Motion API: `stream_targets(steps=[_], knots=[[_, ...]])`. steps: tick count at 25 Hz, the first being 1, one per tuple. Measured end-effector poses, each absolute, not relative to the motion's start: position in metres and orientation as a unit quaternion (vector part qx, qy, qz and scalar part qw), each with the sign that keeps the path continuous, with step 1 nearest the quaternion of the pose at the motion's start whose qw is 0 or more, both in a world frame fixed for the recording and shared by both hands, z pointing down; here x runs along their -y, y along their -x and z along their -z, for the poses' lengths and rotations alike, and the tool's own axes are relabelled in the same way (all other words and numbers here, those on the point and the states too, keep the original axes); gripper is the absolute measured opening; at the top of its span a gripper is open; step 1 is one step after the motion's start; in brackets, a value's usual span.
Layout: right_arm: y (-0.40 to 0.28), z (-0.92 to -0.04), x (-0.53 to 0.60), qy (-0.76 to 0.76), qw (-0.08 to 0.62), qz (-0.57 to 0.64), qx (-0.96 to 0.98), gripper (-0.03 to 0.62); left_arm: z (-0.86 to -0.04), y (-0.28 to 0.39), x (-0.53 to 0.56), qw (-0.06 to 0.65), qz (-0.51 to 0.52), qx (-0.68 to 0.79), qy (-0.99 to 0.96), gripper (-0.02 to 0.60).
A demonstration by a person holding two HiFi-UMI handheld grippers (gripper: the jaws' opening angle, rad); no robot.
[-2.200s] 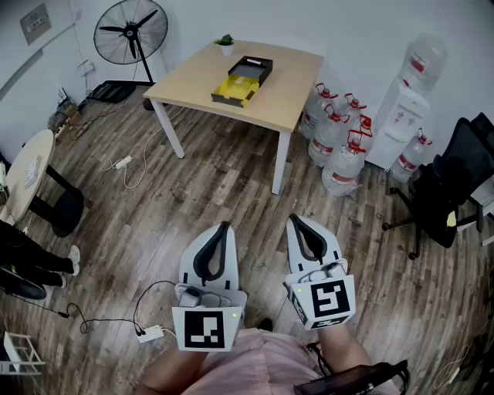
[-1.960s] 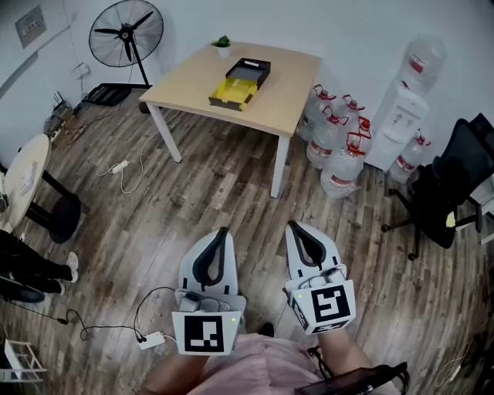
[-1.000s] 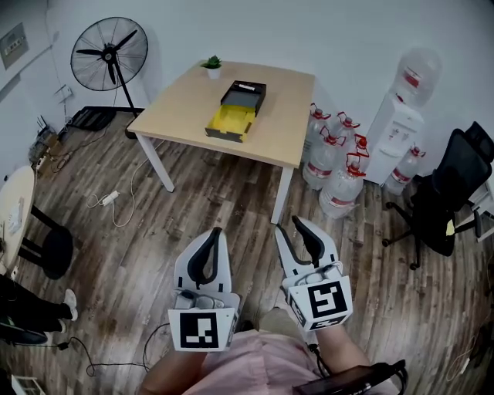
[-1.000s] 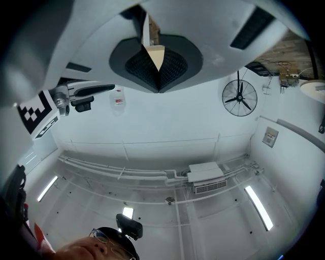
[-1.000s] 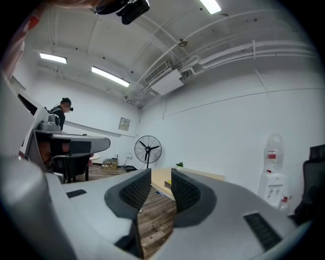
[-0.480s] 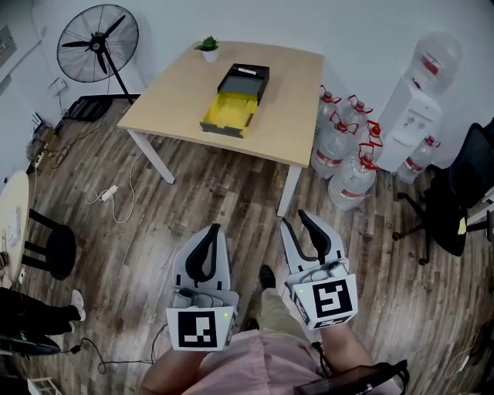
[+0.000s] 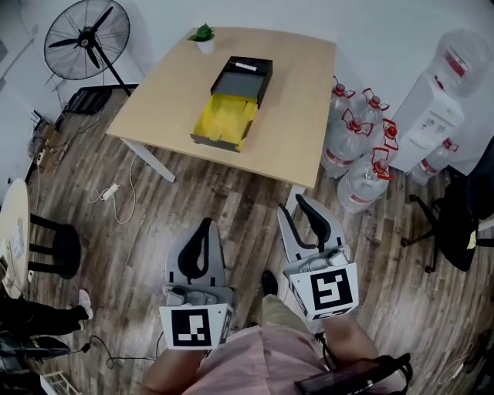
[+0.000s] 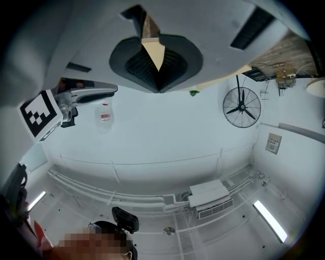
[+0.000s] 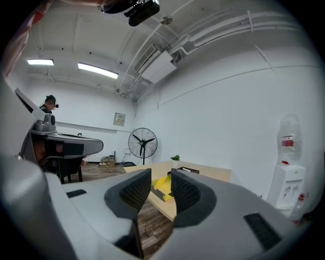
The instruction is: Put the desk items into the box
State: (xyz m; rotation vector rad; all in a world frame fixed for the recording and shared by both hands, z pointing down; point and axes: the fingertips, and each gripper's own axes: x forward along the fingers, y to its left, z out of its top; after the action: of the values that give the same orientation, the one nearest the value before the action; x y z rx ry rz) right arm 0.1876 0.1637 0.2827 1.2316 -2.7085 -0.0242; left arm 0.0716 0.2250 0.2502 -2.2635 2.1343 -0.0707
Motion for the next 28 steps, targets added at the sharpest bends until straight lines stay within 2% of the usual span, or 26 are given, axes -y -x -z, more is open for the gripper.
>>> stream_targets(steps=[14,28], knots=[[-0.156,-0.255,-0.062,-0.382,0.063,0.033,0.921,0.106,-0.224,-0.047,-0.137,0.052,0.023,-0.714,0.698,0.011],[-0.071,-0.283,0.044,-0.395,0.098,0.042,0.913,0.105,-0.263,0.045,-0.029,-0.006,0.003,-0.717,0.698,0.011]])
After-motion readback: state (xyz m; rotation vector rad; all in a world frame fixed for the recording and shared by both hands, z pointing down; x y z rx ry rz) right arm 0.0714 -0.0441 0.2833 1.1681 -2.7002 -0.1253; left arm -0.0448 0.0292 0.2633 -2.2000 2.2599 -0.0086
